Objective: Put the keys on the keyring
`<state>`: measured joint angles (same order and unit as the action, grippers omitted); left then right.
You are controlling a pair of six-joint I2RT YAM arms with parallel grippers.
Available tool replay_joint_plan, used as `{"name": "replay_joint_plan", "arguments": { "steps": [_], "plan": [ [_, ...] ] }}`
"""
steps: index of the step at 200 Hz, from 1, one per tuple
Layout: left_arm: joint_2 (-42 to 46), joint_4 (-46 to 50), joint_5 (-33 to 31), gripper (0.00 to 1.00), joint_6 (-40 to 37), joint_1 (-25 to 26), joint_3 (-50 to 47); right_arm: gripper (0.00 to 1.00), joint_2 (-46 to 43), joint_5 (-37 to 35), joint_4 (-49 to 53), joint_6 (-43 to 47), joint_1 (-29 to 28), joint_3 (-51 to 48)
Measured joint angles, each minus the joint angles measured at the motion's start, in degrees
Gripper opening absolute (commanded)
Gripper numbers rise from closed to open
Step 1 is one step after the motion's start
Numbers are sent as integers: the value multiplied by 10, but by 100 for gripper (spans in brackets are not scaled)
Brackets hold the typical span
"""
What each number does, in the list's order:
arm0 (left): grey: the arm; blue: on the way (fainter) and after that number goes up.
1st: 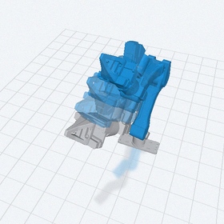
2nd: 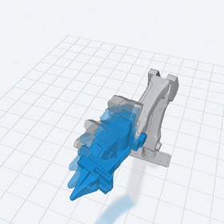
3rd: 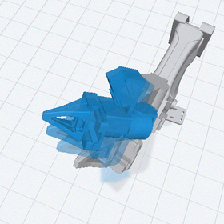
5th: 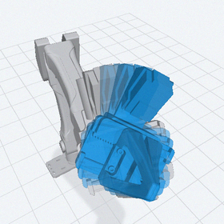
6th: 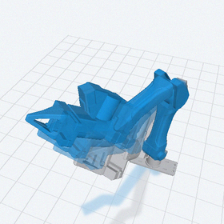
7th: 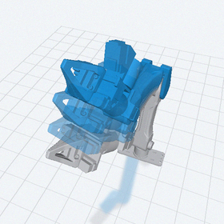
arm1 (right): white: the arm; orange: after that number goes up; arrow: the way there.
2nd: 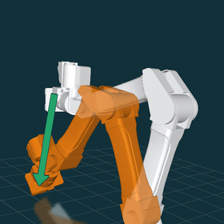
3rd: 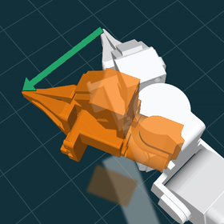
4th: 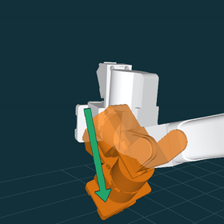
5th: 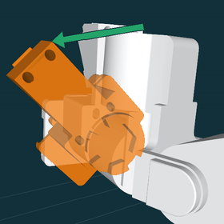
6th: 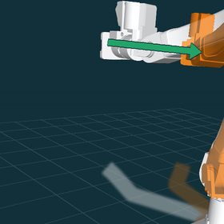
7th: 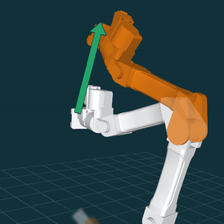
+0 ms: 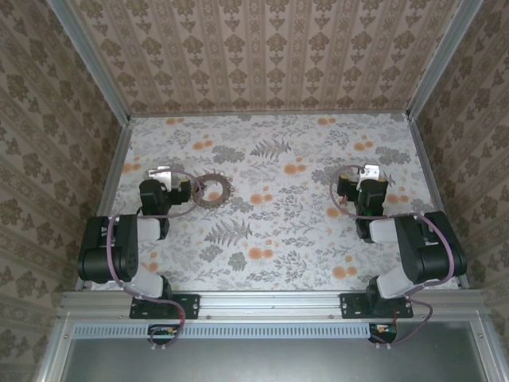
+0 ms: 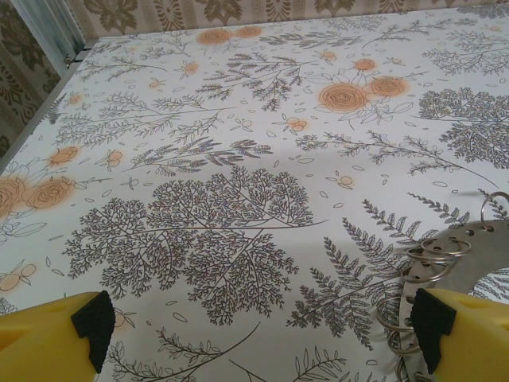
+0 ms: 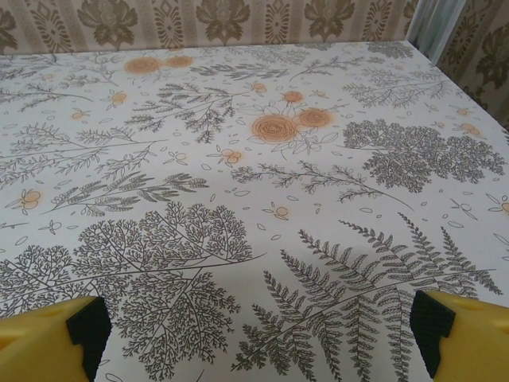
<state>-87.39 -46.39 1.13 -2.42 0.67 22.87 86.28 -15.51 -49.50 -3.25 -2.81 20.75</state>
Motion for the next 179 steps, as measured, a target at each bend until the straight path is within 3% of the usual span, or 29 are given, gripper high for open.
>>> {"name": "replay_joint_plan", "arguments": {
  "steps": [15,36,62,79,103,143,179],
  "plan": [
    [12,37,-3,100,-4,4,10,100,-61,6,42,-2,2,-8],
    [91,176,-55,100,16,35,56,100,-219,21,125,-9,2,-11],
    [182,356,-102,100,113,68,166,100,-353,65,208,-20,-10,-7],
    [209,477,-117,100,197,64,237,100,-374,88,278,-14,-67,8],
    [200,643,-87,100,271,32,314,90,-342,115,386,0,-190,59],
    [163,815,41,97,281,20,331,78,-185,128,454,-37,-368,197],
    [180,854,139,100,277,6,280,48,33,122,488,-194,-445,372]
  ]
}}
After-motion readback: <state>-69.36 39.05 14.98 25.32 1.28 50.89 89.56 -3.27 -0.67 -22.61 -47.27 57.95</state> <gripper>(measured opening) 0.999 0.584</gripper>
